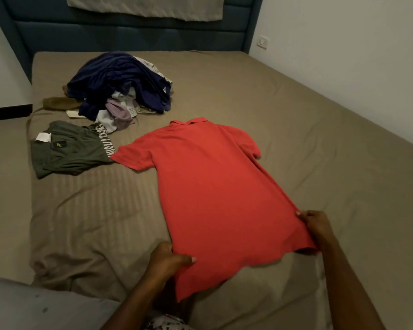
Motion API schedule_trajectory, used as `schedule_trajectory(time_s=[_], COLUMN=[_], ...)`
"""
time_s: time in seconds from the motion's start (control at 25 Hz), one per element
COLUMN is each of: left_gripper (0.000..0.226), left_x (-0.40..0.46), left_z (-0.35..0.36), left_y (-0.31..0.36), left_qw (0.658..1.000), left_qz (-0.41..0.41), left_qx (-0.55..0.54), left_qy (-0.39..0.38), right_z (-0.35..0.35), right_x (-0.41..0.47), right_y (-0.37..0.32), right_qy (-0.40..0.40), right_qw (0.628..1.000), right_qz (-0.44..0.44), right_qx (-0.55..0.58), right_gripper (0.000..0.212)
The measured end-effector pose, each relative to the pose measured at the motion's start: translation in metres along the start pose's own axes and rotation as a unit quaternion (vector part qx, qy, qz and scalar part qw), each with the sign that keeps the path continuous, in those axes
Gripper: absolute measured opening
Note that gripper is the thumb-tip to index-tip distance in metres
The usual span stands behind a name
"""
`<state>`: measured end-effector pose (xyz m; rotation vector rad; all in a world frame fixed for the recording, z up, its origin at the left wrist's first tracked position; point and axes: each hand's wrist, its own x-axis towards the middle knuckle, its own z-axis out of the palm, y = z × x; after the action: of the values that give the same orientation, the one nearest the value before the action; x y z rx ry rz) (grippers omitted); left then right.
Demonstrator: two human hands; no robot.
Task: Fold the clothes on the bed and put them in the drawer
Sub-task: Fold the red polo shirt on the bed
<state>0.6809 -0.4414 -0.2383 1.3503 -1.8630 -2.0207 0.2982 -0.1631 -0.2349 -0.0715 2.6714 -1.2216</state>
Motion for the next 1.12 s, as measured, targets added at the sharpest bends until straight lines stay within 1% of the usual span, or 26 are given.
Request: schedule_trajectory(time_s=[0.04, 0.08, 0.16, 0.2, 0.24, 0.28, 0.32, 0.36, 0.4, 0.44, 0.48, 0.52, 0.56, 0.6, 0.64, 0.68, 0.72, 0.76, 0.8, 0.84, 0.92, 0.96, 1.0, 1.04, 1.08, 1.12], left_gripper=[0.069, 0.071, 0.072, 0.069, 0.065, 0.062, 0.066, 0.073, 0.08, 0.088, 0.097, 0.106, 0.111, 0.107, 0.096, 0.081, 0.063, 0.045, 0.032, 0.028, 0.039, 0.047, 0.055, 0.063, 0.069, 0.073], left_x=[-0.002, -0.001, -0.003, -0.004, -0.007, -0.009, -0.012, -0.016, -0.021, -0.022, -0.023, -0.02, -0.011, 0.001, 0.015, 0.031, 0.043, 0.055, 0.068, 0.082, 0.115, 0.133, 0.151, 0.165, 0.181, 0.195], left_z=[-0.001, -0.001, 0.002, 0.001, 0.0, -0.001, -0.003, -0.006, -0.009, -0.013, -0.018, -0.023, -0.03, -0.036, -0.041, -0.044, -0.044, -0.042, -0.038, -0.033, -0.023, -0.019, -0.017, -0.019, -0.021, -0.026], left_y=[-0.001, -0.004, -0.001, -0.001, 0.0, -0.002, -0.004, -0.005, -0.003, 0.0, 0.005, 0.012, 0.021, 0.028, 0.036, 0.043, 0.049, 0.056, 0.062, 0.066, 0.073, 0.076, 0.08, 0.084, 0.089, 0.096], left_qw=[0.999, 0.999, 0.999, 0.999, 0.998, 0.996, 0.986, 0.967, 0.943, 0.923, 0.909, 0.901, 0.895, 0.896, 0.903, 0.909, 0.907, 0.894, 0.874, 0.851, 0.818, 0.806, 0.8, 0.798, 0.799, 0.799], left_qz=[-0.003, 0.001, -0.018, -0.032, -0.037, -0.032, -0.02, -0.011, -0.011, -0.013, -0.019, -0.024, -0.02, -0.002, 0.021, 0.056, 0.103, 0.162, 0.217, 0.266, 0.333, 0.35, 0.355, 0.347, 0.336, 0.327], left_qx=[0.037, 0.041, 0.004, 0.002, 0.028, 0.086, 0.167, 0.255, 0.331, 0.38, 0.409, 0.422, 0.423, 0.408, 0.378, 0.343, 0.318, 0.31, 0.321, 0.341, 0.381, 0.397, 0.41, 0.418, 0.424, 0.427], left_qy=[-0.005, -0.014, -0.04, -0.043, -0.039, -0.024, -0.005, 0.015, 0.033, 0.053, 0.071, 0.1, 0.137, 0.173, 0.203, 0.231, 0.255, 0.279, 0.294, 0.297, 0.275, 0.264, 0.259, 0.26, 0.264, 0.267], right_z=[0.002, 0.002, 0.0, -0.002, -0.005, -0.005, -0.003, -0.001, 0.002, 0.004, 0.007, 0.012, 0.02, 0.028, 0.041, 0.058, 0.073, 0.088, 0.102, 0.115, 0.134, 0.142, 0.151, 0.159, 0.166, 0.172], right_x=[-0.003, -0.002, -0.002, -0.001, -0.002, -0.002, -0.003, -0.003, -0.002, 0.003, 0.007, 0.014, 0.019, 0.025, 0.032, 0.045, 0.057, 0.071, 0.088, 0.108, 0.144, 0.163, 0.181, 0.195, 0.207, 0.22], right_y=[0.005, 0.003, -0.005, -0.007, -0.007, -0.003, 0.003, 0.007, 0.002, -0.005, -0.017, -0.029, -0.043, -0.055, -0.07, -0.082, -0.093, -0.107, -0.123, -0.137, -0.171, -0.183, -0.193, -0.2, -0.206, -0.211], right_qy=[0.008, 0.028, 0.057, 0.068, 0.071, 0.065, 0.054, 0.042, 0.034, 0.032, 0.033, 0.041, 0.039, 0.031, 0.023, 0.009, -0.009, -0.022, -0.032, -0.046, -0.092, -0.11, -0.123, -0.123, -0.123, -0.108], right_qw=[0.999, 0.998, 0.997, 0.996, 0.995, 0.994, 0.993, 0.991, 0.987, 0.981, 0.977, 0.976, 0.979, 0.985, 0.991, 0.995, 0.998, 0.998, 0.996, 0.991, 0.963, 0.945, 0.93, 0.923, 0.921, 0.925], right_qz=[-0.014, -0.025, -0.047, -0.06, -0.067, -0.069, -0.062, -0.047, -0.029, -0.019, -0.017, -0.033, -0.052, -0.069, -0.075, -0.07, -0.053, -0.042, -0.027, -0.004, 0.069, 0.102, 0.126, 0.141, 0.143, 0.13], right_qx=[-0.032, -0.053, -0.033, -0.02, -0.025, -0.051, -0.083, -0.118, -0.156, -0.19, -0.212, -0.213, -0.193, -0.153, -0.108, -0.064, -0.019, 0.029, 0.077, 0.128, 0.245, 0.29, 0.322, 0.336, 0.34, 0.34], right_gripper=[0.038, 0.035, 0.026, 0.024, 0.024, 0.026, 0.031, 0.038, 0.039, 0.034, 0.026, 0.022, 0.028, 0.037, 0.046, 0.048, 0.045, 0.043, 0.041, 0.037, 0.021, 0.021, 0.021, 0.017, 0.009, 0.008])
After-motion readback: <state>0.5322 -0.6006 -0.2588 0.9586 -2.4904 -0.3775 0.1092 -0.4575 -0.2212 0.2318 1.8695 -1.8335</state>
